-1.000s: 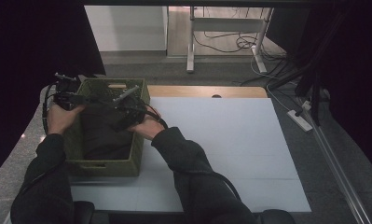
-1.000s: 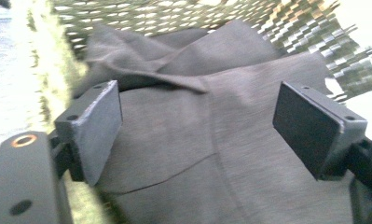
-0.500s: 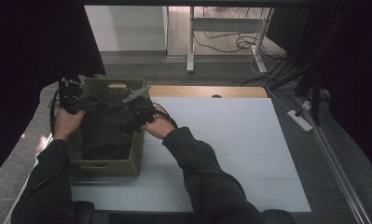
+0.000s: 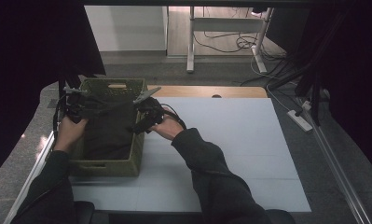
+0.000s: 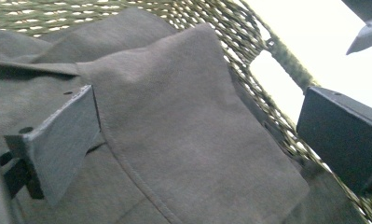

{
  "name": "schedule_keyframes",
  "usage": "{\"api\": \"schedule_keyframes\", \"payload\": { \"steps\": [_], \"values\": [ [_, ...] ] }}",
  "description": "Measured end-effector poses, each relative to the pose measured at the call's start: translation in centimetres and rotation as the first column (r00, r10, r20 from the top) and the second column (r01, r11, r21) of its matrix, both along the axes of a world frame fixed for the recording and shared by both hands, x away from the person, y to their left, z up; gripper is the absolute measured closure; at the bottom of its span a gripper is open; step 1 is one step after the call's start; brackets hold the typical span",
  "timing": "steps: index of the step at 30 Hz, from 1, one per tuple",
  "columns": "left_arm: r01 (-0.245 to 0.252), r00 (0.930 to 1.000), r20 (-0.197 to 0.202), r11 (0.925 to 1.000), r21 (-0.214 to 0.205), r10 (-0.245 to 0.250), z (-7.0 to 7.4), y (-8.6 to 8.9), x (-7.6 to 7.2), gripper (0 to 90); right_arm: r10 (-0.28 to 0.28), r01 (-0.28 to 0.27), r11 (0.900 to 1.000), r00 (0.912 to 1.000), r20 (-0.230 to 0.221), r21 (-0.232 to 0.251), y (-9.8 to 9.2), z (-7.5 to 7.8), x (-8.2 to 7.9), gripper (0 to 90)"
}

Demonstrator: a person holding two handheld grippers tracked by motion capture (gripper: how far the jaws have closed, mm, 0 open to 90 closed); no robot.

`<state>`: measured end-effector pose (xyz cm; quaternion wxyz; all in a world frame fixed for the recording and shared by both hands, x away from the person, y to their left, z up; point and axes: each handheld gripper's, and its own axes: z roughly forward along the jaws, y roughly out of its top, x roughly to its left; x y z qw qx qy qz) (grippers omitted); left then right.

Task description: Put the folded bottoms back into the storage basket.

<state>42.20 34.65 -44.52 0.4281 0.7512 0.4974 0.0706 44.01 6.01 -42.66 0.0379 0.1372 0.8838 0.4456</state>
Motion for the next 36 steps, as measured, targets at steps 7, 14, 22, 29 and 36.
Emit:
{"api": "schedule_keyframes", "payload": {
  "steps": [7, 14, 22, 29, 36],
  "values": [
    [0.026, 0.9995, 0.016, 0.9995, 0.02, -0.026, 0.1, -0.9, -1.1, 0.0, -0.013, 0.013, 0.9998, 0.9999, 0.001, 0.012, -1.2, -0.2, 0.1, 0.0],
    [0.039, 0.9987, 0.032, 0.9991, 0.015, -0.04, 0.3, -1.7, -2.1, 0.0, -0.015, 0.015, 0.9999, 0.9998, 0.013, 0.002, -2.4, -0.4, 0.0, 0.0],
    [0.07, 0.9972, 0.023, 0.9968, 0.039, -0.071, 0.4, -2.5, -3.4, 0.0, -0.036, 0.036, 0.9991, 0.9994, -0.001, -0.021, -3.9, -1.0, -0.2, 0.0],
    [0.069, 0.9973, 0.02, 0.9944, 0.079, -0.071, 0.3, -3.2, -4.9, 0.0, -0.066, 0.065, 0.9976, 0.9973, -0.032, -0.022, -5.5, -1.4, -0.4, 0.0],
    [0.068, 0.9973, 0.025, 0.9959, 0.06, -0.07, 0.4, -3.3, -6.5, 0.0, -0.07, 0.069, 0.9972, 0.997, -0.034, -0.029, -6.9, -1.6, -0.7, 0.0]
  ]
}}
